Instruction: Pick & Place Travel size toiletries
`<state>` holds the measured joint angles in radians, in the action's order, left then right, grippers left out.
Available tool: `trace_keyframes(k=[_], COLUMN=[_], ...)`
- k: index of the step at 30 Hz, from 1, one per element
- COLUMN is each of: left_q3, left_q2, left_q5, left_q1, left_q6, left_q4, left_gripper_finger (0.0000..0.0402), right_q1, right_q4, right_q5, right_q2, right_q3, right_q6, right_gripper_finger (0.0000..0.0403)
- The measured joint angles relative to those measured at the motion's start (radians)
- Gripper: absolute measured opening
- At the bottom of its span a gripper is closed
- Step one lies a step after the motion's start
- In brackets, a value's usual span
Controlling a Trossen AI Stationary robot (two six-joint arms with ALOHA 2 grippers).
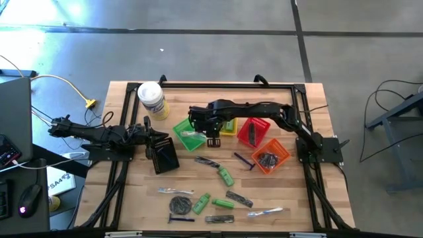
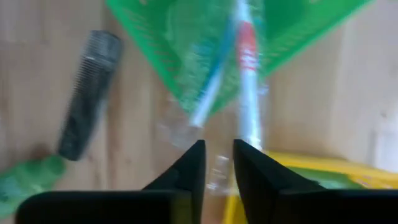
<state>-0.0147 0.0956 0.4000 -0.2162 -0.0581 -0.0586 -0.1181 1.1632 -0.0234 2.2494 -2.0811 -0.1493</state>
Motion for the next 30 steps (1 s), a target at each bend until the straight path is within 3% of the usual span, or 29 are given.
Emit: trace_keyframes(k=[6, 9, 15, 22, 30], left_q3=[0.000, 0.000, 0.000, 0.000, 0.000], left_q2=[0.000, 0.000, 0.000, 0.000, 0.000], left_q5=[0.000, 0.000, 0.000, 0.000, 0.000], left_q1=[0.000, 0.000, 0.000, 0.000, 0.000], left_q6=[0.000, 0.000, 0.000, 0.000, 0.000], left_q4=[0.000, 0.000, 0.000, 0.001, 0.001], left_gripper_finger=[0.0000, 0.0000, 0.0000, 0.0000, 0.0000], right_q1=[0.009, 0.008, 0.004, -0.141, -0.132], right_q4=[-0.007, -0.032, -0.055, 0.058, -0.062], right_q5=[-0.030, -0.023, 0.100, -0.028, -0.048], right_q2=[0.000, -0.001, -0.078, -0.094, -0.082], right_q3=[0.000, 0.000, -0.001, 0.006, 0.114], right_q6=[-0.003, -0.003, -0.025, -0.011, -0.025], right_gripper_finger=[0.0009, 0.0007, 0.0006, 0.0004, 0.0004])
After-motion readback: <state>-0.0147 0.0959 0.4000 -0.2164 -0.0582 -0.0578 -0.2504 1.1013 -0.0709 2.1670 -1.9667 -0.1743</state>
